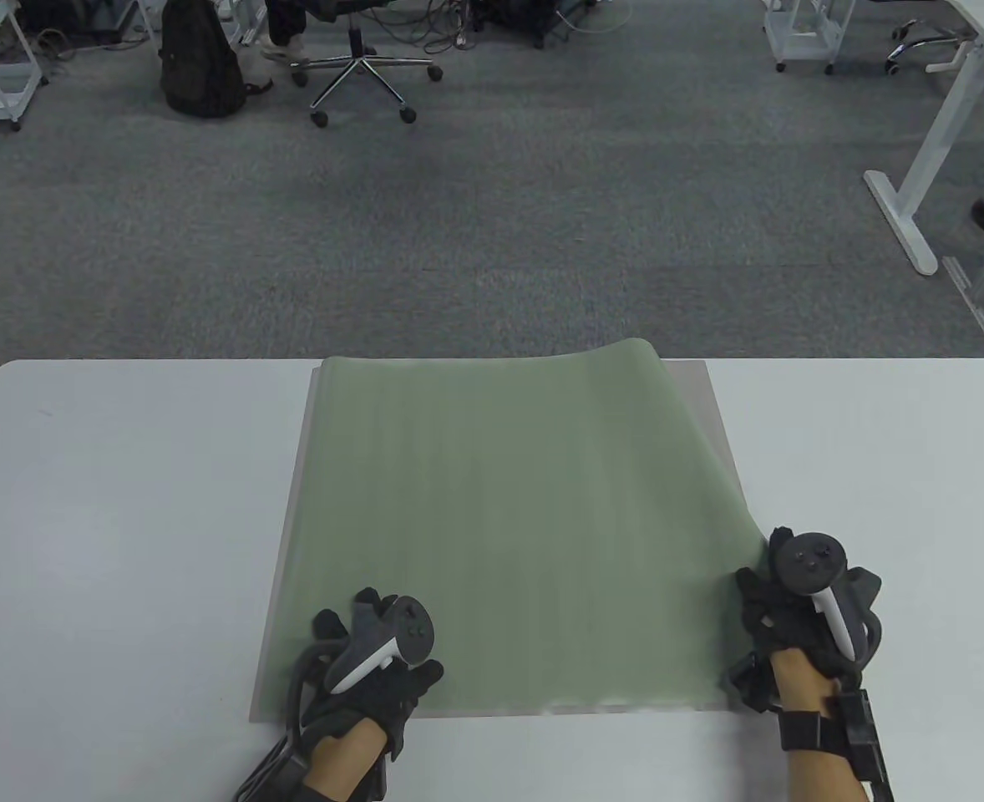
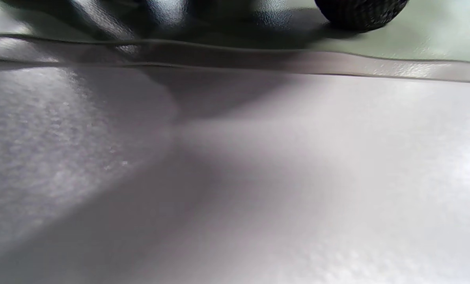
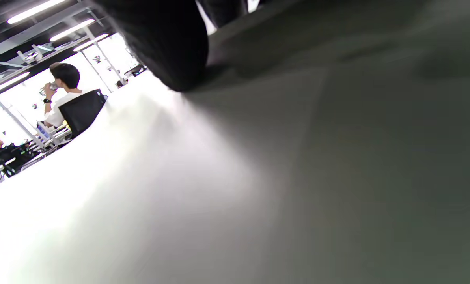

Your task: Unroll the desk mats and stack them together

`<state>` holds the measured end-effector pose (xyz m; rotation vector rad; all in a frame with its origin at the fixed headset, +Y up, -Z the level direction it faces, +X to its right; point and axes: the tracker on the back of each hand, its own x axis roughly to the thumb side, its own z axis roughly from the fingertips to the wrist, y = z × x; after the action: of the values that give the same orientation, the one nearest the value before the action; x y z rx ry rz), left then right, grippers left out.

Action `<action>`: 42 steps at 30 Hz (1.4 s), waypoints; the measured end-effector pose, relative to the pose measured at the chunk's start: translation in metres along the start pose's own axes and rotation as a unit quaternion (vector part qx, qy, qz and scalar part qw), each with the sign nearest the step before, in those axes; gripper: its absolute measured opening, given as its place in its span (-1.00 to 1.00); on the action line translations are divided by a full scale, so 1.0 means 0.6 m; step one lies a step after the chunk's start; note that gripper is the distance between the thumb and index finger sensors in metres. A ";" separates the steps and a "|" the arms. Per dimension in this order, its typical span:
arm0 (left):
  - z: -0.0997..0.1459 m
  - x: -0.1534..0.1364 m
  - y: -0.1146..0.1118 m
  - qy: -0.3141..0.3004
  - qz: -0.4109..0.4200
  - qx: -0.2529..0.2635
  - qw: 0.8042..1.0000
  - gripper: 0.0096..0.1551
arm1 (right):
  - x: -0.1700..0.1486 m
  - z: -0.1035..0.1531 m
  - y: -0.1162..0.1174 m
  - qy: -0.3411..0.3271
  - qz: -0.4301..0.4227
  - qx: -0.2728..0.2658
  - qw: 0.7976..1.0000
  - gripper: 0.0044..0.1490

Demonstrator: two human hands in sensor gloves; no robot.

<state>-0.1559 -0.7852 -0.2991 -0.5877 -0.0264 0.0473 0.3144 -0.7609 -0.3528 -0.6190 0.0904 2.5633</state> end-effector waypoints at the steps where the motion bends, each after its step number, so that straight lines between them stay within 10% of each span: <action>1: 0.000 0.001 0.000 0.000 -0.001 -0.002 1.000 0.16 | 0.004 -0.014 -0.003 0.001 -0.008 0.009 1.000 -0.06; 10: 0.000 -0.001 -0.001 0.000 0.005 -0.002 1.000 0.15 | 0.054 -0.142 -0.006 -0.043 -0.101 0.085 0.990 -0.08; 19: -0.001 -0.001 -0.002 -0.003 0.008 -0.004 1.000 0.15 | 0.114 -0.210 -0.018 -0.256 0.055 -0.041 0.964 -0.19; 28: -0.001 -0.002 -0.002 -0.005 0.006 -0.009 1.000 0.14 | 0.141 -0.335 -0.002 -0.036 -0.179 0.103 0.978 -0.29; 35: -0.001 -0.002 -0.002 -0.007 0.004 -0.007 1.000 0.14 | 0.196 -0.322 0.011 -0.174 0.007 -0.005 0.985 -0.16; 42: -0.001 -0.002 -0.002 -0.007 0.001 -0.006 1.000 0.14 | 0.233 -0.305 0.052 -0.191 0.307 -0.056 0.931 -0.25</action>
<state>-0.1569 -0.7864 -0.2989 -0.5993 -0.0401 0.0531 0.2664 -0.7571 -0.5804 -0.1153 -0.0001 3.2669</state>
